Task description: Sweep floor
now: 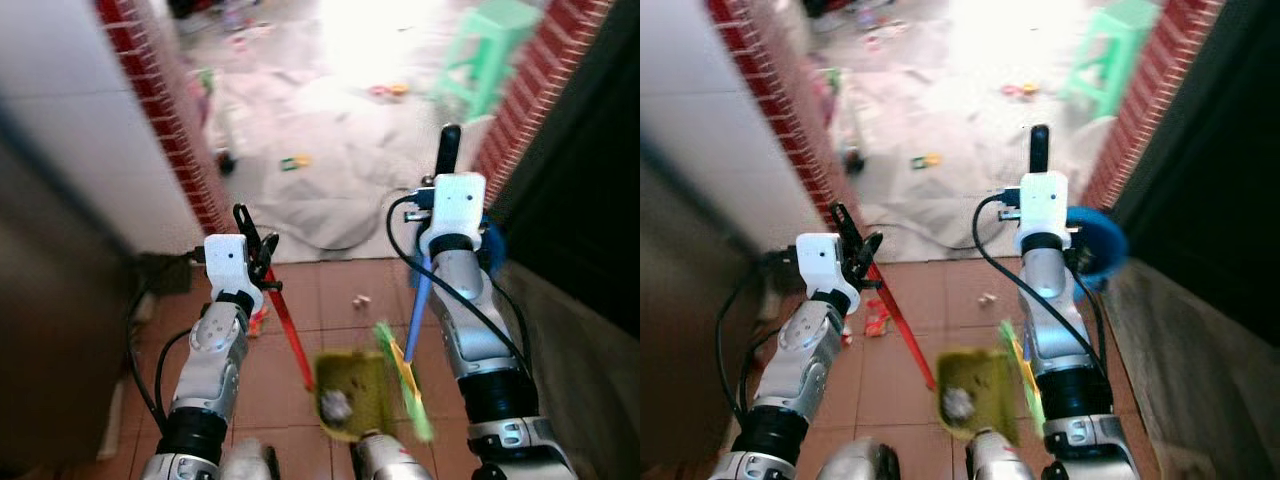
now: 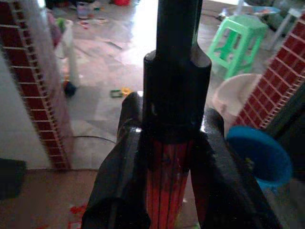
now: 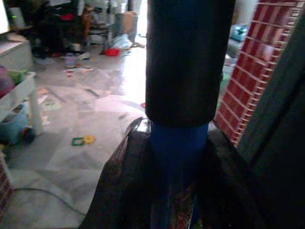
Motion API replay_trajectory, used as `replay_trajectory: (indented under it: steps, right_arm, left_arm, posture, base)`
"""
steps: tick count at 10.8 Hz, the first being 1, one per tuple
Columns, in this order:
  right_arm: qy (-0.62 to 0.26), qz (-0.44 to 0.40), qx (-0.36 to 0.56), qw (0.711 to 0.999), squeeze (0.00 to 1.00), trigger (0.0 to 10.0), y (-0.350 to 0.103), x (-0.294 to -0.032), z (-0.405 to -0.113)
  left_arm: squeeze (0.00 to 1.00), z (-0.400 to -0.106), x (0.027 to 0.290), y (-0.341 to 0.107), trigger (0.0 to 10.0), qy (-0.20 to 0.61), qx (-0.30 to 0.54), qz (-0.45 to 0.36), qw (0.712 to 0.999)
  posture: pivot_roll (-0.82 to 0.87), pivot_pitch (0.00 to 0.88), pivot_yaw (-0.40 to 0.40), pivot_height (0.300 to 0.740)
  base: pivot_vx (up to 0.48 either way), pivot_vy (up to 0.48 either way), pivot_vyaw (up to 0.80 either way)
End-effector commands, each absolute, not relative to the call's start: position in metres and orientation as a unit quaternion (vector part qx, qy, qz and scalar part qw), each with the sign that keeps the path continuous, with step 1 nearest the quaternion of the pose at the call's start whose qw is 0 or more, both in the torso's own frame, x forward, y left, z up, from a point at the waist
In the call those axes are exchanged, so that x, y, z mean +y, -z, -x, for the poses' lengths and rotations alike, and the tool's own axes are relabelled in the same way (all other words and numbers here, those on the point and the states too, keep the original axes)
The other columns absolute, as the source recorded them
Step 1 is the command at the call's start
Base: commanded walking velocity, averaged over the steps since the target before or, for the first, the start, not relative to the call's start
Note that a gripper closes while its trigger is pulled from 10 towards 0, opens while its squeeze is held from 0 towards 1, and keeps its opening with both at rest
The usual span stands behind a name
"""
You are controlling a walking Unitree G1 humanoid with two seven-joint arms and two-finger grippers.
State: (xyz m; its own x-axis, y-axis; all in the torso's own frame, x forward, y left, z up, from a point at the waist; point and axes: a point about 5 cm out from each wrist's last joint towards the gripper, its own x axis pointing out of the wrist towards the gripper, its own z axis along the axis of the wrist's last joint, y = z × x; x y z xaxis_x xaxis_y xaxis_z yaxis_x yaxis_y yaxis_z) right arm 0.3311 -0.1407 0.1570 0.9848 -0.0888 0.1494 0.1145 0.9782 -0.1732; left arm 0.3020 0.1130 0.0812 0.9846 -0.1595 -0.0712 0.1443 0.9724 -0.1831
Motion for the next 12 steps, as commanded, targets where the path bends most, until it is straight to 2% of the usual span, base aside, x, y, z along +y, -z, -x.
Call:
replay_trajectory:
  steps: [1, 3, 5, 10, 12]
  right_arm:
    - [0.062, 0.105, -0.081, 0.989, 0.00, 10.0, -0.161, -0.145, -0.333]
    - [0.066, 0.111, -0.089, 0.988, 0.00, 10.0, -0.166, -0.144, -0.334]
    - [0.063, 0.114, -0.090, 0.987, 0.00, 10.0, -0.166, -0.144, -0.335]
    - [0.068, 0.118, -0.087, 0.987, 0.00, 10.0, -0.165, -0.145, -0.337]
    - [0.070, 0.118, -0.087, 0.987, 0.00, 10.0, -0.165, -0.146, -0.337]
  left_arm:
    - [0.00, -0.305, 0.117, -0.093, 10.0, 0.078, 0.018, 0.088, 0.993]
    - [0.00, -0.303, 0.111, -0.093, 10.0, 0.088, 0.023, 0.090, 0.992]
    - [0.00, -0.303, 0.109, -0.094, 10.0, 0.093, 0.024, 0.087, 0.992]
    - [0.00, -0.302, 0.108, -0.097, 10.0, 0.101, 0.014, 0.070, 0.992]
    - [0.00, -0.302, 0.106, -0.098, 10.0, 0.107, 0.012, 0.070, 0.992]
  posture:
    - [-0.06, 0.076, 0.078, 0.740]
    - [-0.06, 0.078, 0.081, 0.740]
    - [-0.06, 0.077, 0.078, 0.740]
    - [-0.07, 0.077, 0.080, 0.740]
    - [-0.07, 0.076, 0.084, 0.740]
  base:
    - [0.000, 0.480, -0.80]
    - [0.000, 0.480, -0.49]
    - [0.000, 0.439, 0.00]
    - [0.000, 0.000, 0.00]
    - [0.000, -0.321, 0.00]
